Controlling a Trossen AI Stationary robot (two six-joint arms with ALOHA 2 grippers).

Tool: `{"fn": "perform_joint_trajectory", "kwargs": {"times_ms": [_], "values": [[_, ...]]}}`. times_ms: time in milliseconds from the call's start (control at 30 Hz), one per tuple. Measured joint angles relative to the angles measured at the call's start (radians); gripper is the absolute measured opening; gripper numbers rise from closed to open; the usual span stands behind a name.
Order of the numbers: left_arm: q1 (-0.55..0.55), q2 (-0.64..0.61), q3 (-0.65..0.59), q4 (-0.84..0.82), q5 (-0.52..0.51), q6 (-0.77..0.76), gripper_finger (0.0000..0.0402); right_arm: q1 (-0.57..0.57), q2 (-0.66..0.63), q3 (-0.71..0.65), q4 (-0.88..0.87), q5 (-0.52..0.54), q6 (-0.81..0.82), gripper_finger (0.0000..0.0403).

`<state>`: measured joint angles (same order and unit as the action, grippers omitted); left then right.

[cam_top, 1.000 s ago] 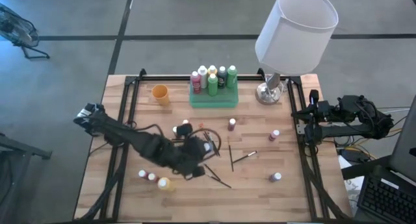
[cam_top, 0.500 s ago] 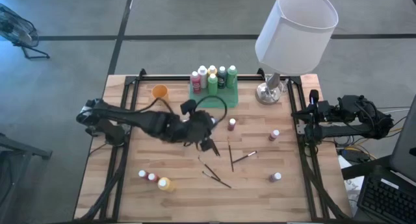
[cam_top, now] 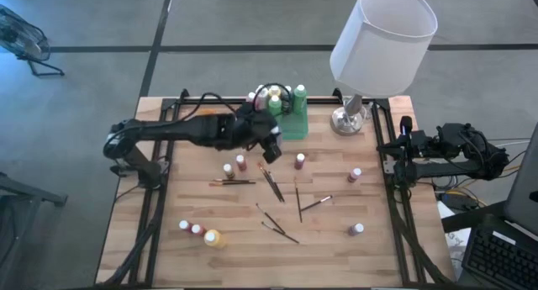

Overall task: Pick & Place Paint Supplies
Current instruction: Put the large purple paint bottle into the green bin

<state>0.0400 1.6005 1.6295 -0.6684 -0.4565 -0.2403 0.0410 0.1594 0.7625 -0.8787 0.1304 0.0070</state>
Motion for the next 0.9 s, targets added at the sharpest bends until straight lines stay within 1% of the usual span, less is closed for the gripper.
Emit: {"fn": "perform_joint_trajectory", "kwargs": {"times_ms": [100, 300, 467, 667, 733, 833, 900], "values": [[0.043, 0.000, 0.000, 0.003, 0.041, 0.000, 0.0128, 0.000, 0.000, 0.000, 0.000, 0.000, 0.000, 0.0008], [0.118, 0.000, 0.000, 0.006, 0.085, 0.002, 0.0128, 0.000, 0.000, 0.000, 0.000, 0.000, 0.000, 0.0008], [0.183, 0.000, -0.011, 0.039, 0.129, 0.010, 0.0128, 0.000, 0.000, 0.000, 0.000, 0.000, 0.000, 0.0008], [0.239, 0.003, -0.032, 0.050, 0.131, 0.015, 0.0128, 0.000, 0.000, 0.000, 0.000, 0.000, 0.000, 0.0008], [0.253, 0.005, -0.049, 0.069, 0.134, 0.020, 0.0128, 0.000, 0.000, 0.000, 0.000, 0.000, 0.000, 0.0008], [0.276, 0.007, -0.092, 0.134, 0.170, 0.031, 0.0128, 0.000, 0.000, 0.000, 0.000, 0.000, 0.000, 0.0008], [0.288, 0.008, -0.127, 0.162, 0.171, 0.037, 0.0128, 0.000, 0.000, 0.000, 0.000, 0.000, 0.000, 0.0008]]}}
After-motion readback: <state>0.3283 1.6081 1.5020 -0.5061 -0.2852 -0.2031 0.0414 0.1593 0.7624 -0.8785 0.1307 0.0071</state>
